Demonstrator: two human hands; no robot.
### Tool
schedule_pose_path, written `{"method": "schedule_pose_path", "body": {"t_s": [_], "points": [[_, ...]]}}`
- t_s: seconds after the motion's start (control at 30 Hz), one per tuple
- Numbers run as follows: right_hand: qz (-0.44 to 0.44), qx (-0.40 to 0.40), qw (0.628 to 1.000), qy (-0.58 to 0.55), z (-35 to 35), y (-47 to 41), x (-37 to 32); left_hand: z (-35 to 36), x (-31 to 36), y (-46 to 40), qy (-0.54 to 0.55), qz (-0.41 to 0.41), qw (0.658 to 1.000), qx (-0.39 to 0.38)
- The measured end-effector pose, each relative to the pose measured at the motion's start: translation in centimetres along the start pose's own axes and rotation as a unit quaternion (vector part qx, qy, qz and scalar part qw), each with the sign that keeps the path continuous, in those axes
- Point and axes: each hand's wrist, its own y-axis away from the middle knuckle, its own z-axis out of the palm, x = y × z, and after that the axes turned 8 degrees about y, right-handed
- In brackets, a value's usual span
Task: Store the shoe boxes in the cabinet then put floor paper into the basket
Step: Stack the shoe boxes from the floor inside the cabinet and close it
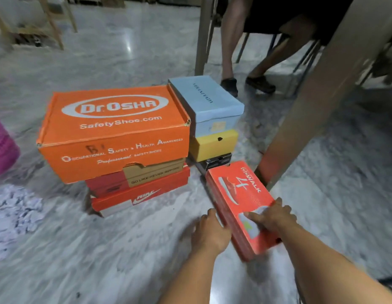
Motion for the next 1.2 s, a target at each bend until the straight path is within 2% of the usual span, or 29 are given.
{"method": "schedule_pose_path", "body": {"t_s": [0.07,0.13,0.27,0.33,0.4,0.57,0.63,0.73,0.9,1.0,1.07,1.13,1.2], "points": [[-0.008,-0.023,0.999,-0.025,1.9,0.0,0.5,1.4,0.4,-0.8,0.11,-0.012,0.994,-0.024],[-0.02,-0.068,0.996,-0.056,3.7,0.9,0.7,1.7,0.5,-1.4,0.195,-0.036,0.98,0.003],[-0.073,-0.172,0.976,-0.111,5.1,2.4,0.1,0.1,-2.4,-1.6,0.253,-0.14,0.955,0.062],[-0.112,-0.218,0.968,-0.047,4.9,3.8,-1.1,-1.3,-4.9,-0.7,0.275,-0.168,0.945,0.057],[-0.154,-0.261,0.953,0.015,4.0,6.1,-2.9,-2.8,-8.1,0.3,0.294,-0.172,0.936,0.091],[-0.198,-0.351,0.915,-0.02,6.5,12.6,-5.9,-7.7,-15.8,5.9,0.339,-0.164,0.901,0.215],[-0.243,-0.362,0.899,-0.035,9.0,15.3,-7.3,-9.9,-19.1,9.4,0.356,-0.175,0.88,0.261],[-0.355,-0.375,0.856,-0.029,12.6,19.9,-11.0,-13.2,-24.6,15.5,0.383,-0.203,0.839,0.33],[-0.506,-0.389,0.77,-0.005,18.4,31.1,-17.5,-18.4,-32.2,25.0,0.433,-0.236,0.727,0.477],[-0.559,-0.374,0.741,0.002,21.9,37.2,-20.4,-20.7,-36.2,29.2,0.455,-0.229,0.663,0.549],[-0.595,-0.359,0.719,-0.023,23.8,41.5,-22.5,-22.6,-38.0,31.5,0.429,-0.218,0.651,0.588],[-0.622,-0.347,0.699,-0.067,25.3,45.6,-24.3,-24.2,-40.1,33.3,0.381,-0.202,0.657,0.618],[-0.624,-0.35,0.689,-0.118,25.7,49.5,-25.9,-27.1,-41.0,34.8,0.365,-0.166,0.644,0.652]]}}
